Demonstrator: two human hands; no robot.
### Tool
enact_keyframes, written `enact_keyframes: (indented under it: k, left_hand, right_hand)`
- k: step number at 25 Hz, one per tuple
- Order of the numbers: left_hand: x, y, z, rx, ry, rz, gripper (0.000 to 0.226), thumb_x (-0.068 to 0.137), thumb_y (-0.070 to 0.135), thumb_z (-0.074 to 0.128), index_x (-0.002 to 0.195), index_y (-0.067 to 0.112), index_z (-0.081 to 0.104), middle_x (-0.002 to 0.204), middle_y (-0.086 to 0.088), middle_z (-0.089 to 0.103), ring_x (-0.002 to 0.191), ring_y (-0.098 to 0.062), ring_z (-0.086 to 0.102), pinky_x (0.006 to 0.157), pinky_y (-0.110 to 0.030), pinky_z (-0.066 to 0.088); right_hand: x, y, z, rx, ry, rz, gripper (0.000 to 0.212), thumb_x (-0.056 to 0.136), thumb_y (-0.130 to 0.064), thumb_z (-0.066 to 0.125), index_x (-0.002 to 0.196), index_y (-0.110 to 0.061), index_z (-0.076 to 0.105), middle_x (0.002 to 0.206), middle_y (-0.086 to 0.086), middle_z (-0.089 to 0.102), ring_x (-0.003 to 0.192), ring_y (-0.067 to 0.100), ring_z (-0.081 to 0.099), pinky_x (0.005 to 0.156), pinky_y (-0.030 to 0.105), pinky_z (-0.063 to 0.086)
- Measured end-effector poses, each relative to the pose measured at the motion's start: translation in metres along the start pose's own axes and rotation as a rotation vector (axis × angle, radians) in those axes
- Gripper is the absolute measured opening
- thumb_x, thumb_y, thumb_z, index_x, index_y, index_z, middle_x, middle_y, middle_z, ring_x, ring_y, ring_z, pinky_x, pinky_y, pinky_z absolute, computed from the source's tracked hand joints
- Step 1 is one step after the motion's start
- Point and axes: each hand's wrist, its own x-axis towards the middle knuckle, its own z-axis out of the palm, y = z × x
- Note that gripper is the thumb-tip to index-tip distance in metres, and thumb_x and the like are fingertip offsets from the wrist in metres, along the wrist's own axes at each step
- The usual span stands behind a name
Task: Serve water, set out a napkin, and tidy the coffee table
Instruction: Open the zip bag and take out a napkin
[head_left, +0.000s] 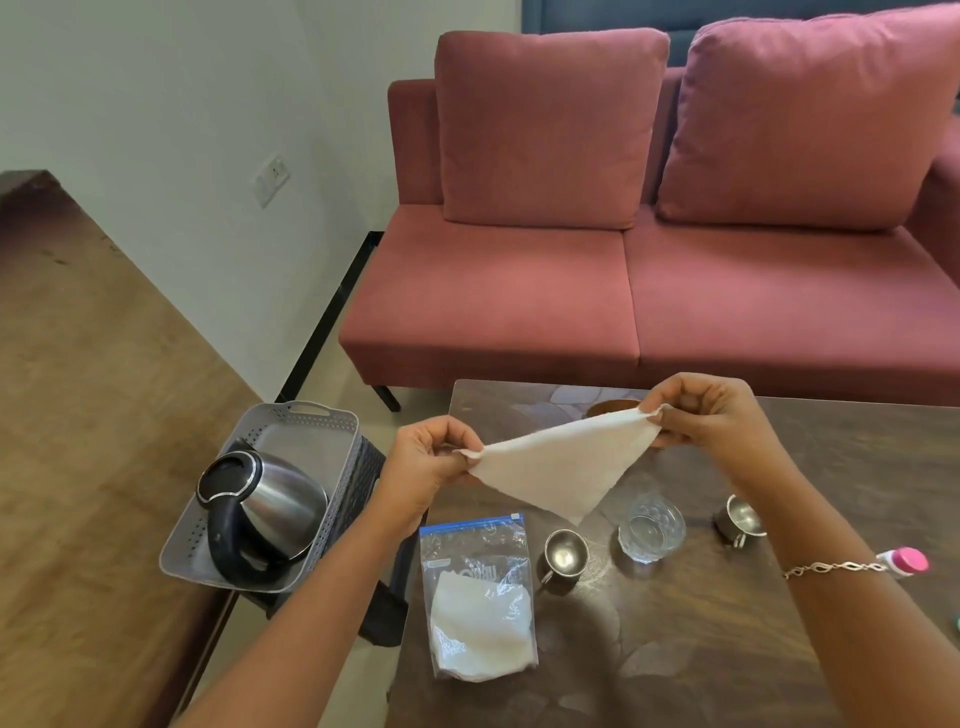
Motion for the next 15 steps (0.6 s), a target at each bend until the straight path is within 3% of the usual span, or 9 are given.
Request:
enact_keyframes:
  k: [2, 6, 12, 15]
  left_hand:
    - [0.003, 0.007, -0.001, 0.008, 0.032, 0.087, 0.037, 0.075, -0.022, 0.055, 0.058, 0.009, 0.065, 0.073, -0.005, 0.069, 0.083, -0.028, 0.064, 0.069, -0.034, 0.057]
    - [0.005, 0.024, -0.005, 0.074, 0.086, 0.206, 0.048, 0.072, -0.023, 0.053, 0.053, 0.018, 0.070, 0.078, -0.002, 0.073, 0.090, -0.028, 0.067, 0.080, -0.045, 0.056]
    - [0.001, 0.061, -0.009, 0.132, 0.062, 0.315, 0.035, 0.077, -0.016, 0.058, 0.073, 0.014, 0.075, 0.081, 0.004, 0.073, 0.086, -0.017, 0.067, 0.077, -0.034, 0.059]
    - [-0.001, 0.075, -0.011, 0.108, 0.006, 0.289, 0.019, 0.081, -0.007, 0.059, 0.080, 0.006, 0.074, 0.088, -0.003, 0.071, 0.087, -0.017, 0.067, 0.074, -0.032, 0.060]
  right_hand:
    - [0.002, -0.001, -0.003, 0.039, -0.001, -0.031, 0.044, 0.081, 0.020, 0.049, 0.059, -0.013, 0.069, 0.057, -0.002, 0.069, 0.055, 0.006, 0.065, 0.054, 0.017, 0.055]
    - [0.009, -0.005, -0.005, 0.058, 0.002, -0.133, 0.045, 0.078, 0.025, 0.047, 0.063, -0.010, 0.072, 0.070, 0.000, 0.074, 0.067, 0.012, 0.069, 0.062, 0.019, 0.056]
    - [0.020, -0.004, 0.004, 0.297, 0.051, -0.080, 0.041, 0.081, 0.019, 0.044, 0.066, -0.006, 0.073, 0.077, 0.005, 0.074, 0.073, 0.017, 0.069, 0.066, 0.023, 0.057]
    - [0.025, -0.003, 0.010, 0.407, 0.076, -0.013, 0.033, 0.083, 0.007, 0.046, 0.068, -0.004, 0.073, 0.078, 0.008, 0.074, 0.075, 0.018, 0.068, 0.066, 0.024, 0.057]
